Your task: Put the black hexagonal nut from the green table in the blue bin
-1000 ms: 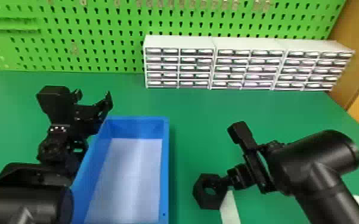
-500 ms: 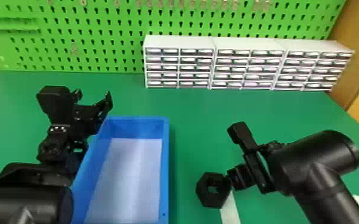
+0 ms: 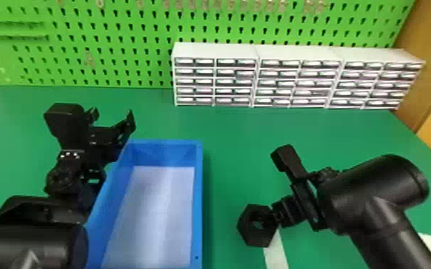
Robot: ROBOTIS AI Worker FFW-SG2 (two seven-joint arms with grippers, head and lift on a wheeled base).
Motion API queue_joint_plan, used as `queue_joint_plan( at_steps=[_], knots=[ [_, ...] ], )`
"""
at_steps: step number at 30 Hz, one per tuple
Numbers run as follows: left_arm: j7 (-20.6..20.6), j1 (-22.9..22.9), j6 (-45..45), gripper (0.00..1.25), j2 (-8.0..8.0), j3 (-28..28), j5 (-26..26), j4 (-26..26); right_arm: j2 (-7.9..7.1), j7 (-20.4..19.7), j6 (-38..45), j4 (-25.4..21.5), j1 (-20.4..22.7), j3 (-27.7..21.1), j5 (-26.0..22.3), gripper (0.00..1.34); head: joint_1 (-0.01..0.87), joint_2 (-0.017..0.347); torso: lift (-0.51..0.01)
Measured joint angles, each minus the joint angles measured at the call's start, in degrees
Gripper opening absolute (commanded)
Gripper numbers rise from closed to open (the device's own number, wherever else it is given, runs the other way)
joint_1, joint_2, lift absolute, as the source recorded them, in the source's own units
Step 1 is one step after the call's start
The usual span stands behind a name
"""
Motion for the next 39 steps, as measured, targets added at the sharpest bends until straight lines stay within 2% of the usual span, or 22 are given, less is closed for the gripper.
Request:
queue_joint_plan(
  at_steps=[5,23,39],
  knots=[
    [0.0,0.0,0.1,0.79,0.01,0.0,0.0,0.0,0.17,2.4,-0.3,0.0,-0.2,0.9,4.4,0.28,0.691,0.009,-0.097],
    [0.0,0.0,0.1,0.79,0.01,0.0,0.0,0.0,0.20,2.5,-1.2,-0.1,-0.1,0.2,5.7,0.28,0.691,0.009,-0.097],
    [0.0,0.0,0.1,0.79,0.02,0.0,0.0,0.0,0.88,4.5,-6.4,-0.6,0.6,-6.9,10.7,0.28,0.691,0.009,-0.097]
  ],
)
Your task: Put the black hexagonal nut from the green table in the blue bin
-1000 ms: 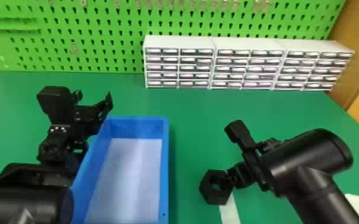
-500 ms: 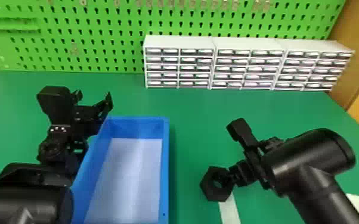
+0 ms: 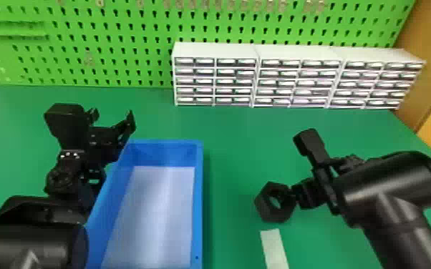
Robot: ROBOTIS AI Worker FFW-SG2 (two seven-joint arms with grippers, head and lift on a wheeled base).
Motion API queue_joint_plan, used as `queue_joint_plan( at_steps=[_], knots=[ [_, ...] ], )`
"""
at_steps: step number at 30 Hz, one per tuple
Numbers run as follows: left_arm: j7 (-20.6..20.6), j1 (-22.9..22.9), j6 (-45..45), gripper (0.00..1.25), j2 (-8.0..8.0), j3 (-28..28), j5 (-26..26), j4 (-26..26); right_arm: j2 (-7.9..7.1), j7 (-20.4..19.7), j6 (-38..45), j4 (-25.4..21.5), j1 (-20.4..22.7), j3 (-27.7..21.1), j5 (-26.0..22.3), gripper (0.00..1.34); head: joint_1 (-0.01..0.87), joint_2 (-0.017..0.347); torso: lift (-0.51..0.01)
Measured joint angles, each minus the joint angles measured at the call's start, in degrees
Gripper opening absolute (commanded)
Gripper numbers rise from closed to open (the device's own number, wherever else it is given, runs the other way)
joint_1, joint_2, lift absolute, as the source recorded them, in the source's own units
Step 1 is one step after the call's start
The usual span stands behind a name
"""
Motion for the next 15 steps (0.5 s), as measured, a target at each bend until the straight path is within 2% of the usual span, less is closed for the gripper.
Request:
queue_joint_plan(
  at_steps=[8,15],
  knots=[
    [0.0,0.0,0.0,0.79,-0.01,0.0,0.0,0.0,-0.35,0.0,-6.4,0.0,-0.3,-3.2,0.9,0.28,0.691,0.009,-0.097],
    [0.0,-0.1,0.1,0.79,-0.02,0.0,0.0,0.0,-0.05,0.0,-13.5,0.0,-0.5,-5.5,2.5,0.28,0.691,0.009,-0.097]
  ],
)
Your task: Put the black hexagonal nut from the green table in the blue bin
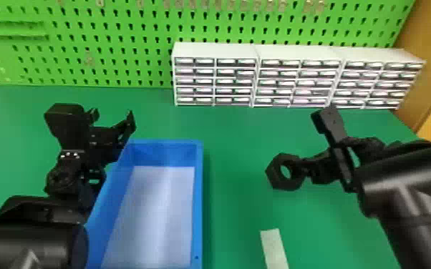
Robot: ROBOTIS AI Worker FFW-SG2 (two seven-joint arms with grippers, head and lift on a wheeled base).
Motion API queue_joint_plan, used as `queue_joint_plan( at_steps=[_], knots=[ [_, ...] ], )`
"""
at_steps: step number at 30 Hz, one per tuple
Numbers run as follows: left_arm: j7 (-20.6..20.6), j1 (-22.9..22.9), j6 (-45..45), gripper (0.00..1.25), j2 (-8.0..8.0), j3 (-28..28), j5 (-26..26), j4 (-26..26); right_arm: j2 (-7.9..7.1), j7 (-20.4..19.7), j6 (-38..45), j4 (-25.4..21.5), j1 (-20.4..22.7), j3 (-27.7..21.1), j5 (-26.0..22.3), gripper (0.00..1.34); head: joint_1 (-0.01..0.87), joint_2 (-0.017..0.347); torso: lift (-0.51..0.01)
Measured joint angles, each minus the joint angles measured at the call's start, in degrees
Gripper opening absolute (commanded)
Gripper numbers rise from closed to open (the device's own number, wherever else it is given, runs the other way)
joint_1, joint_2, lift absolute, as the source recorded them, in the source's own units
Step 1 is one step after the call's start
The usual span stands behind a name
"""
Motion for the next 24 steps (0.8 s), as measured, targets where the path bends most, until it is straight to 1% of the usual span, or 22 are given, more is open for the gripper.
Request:
queue_joint_plan(
  at_steps=[4,6,9,12,18,21,24],
  knots=[
    [0.0,0.0,0.1,0.79,-0.01,0.0,0.0,0.0,0.44,-0.1,-5.4,0.3,-0.2,-1.3,0.2,0.28,0.691,0.009,-0.097],
    [0.0,0.0,0.1,0.79,-0.01,0.0,0.0,0.0,0.93,-0.3,-7.7,0.5,-0.2,-2.1,0.2,0.28,0.691,0.009,-0.097],
    [0.0,-0.1,0.1,0.79,-0.01,-0.1,0.0,0.0,1.99,-1.9,-11.4,0.8,-0.2,-3.5,-0.7,0.28,0.691,0.009,-0.097],
    [0.0,-0.1,0.1,0.79,0.01,-0.1,0.0,0.0,3.02,-4.4,-15.7,1.5,-0.2,-5.1,-3.5,0.28,0.691,0.009,-0.097],
    [0.0,0.0,0.2,0.79,0.02,0.0,0.1,0.0,4.86,-9.4,-24.6,3.3,-0.2,-7.5,-10.7,0.28,0.691,0.009,-0.097],
    [0.0,0.1,0.2,0.79,0.02,0.0,0.1,0.0,5.56,-11.6,-28.3,4.5,-0.3,-8.1,-14.8,0.28,0.691,0.009,-0.097],
    [0.0,0.1,0.2,0.79,0.04,0.0,0.1,0.0,6.09,-13.5,-31.5,6.3,-0.6,-8.1,-20.0,0.28,0.691,0.009,-0.097]
  ],
)
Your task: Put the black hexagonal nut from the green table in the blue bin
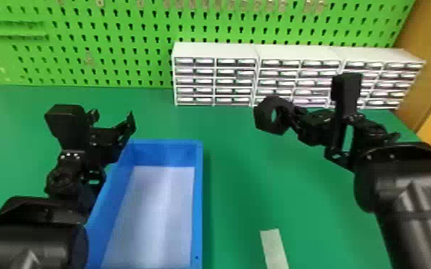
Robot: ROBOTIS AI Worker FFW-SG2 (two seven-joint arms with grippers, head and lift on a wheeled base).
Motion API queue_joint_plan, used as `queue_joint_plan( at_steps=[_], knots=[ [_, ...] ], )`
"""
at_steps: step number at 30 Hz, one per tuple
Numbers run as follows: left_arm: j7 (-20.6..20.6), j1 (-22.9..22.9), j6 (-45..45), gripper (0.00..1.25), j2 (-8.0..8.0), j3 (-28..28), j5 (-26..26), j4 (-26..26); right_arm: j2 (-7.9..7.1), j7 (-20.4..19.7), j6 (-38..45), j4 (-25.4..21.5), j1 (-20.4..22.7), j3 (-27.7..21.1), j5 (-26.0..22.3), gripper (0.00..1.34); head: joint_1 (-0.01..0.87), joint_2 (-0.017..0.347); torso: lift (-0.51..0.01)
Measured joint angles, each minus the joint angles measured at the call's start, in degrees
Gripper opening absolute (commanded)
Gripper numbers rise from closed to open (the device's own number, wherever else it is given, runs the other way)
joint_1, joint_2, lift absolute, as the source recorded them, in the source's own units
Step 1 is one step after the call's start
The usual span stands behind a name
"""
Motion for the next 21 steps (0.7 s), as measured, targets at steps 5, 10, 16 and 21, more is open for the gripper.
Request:
queue_joint_plan(
  at_steps=[5,10,16,21],
  knots=[
    [0.0,0.0,0.0,0.79,0.02,0.0,0.0,0.0,0.01,-1.8,-3.0,3.2,-0.9,1.9,-10.1,0.28,0.691,0.009,-0.097],
    [0.0,0.1,0.0,0.79,0.03,0.1,0.0,0.0,-0.78,-3.9,-4.3,5.5,-1.4,5.8,-19.2,0.28,0.691,0.009,-0.097],
    [0.0,0.3,0.1,0.79,0.02,0.3,0.4,0.0,-1.97,-4.8,-4.5,6.9,-2.4,11.2,-25.8,0.28,0.691,0.009,-0.097],
    [0.0,0.3,0.1,0.79,0.01,0.4,0.5,0.0,-3.79,-6.0,-4.5,7.3,-3.5,16.7,-30.9,0.28,0.691,0.009,-0.097]
  ],
)
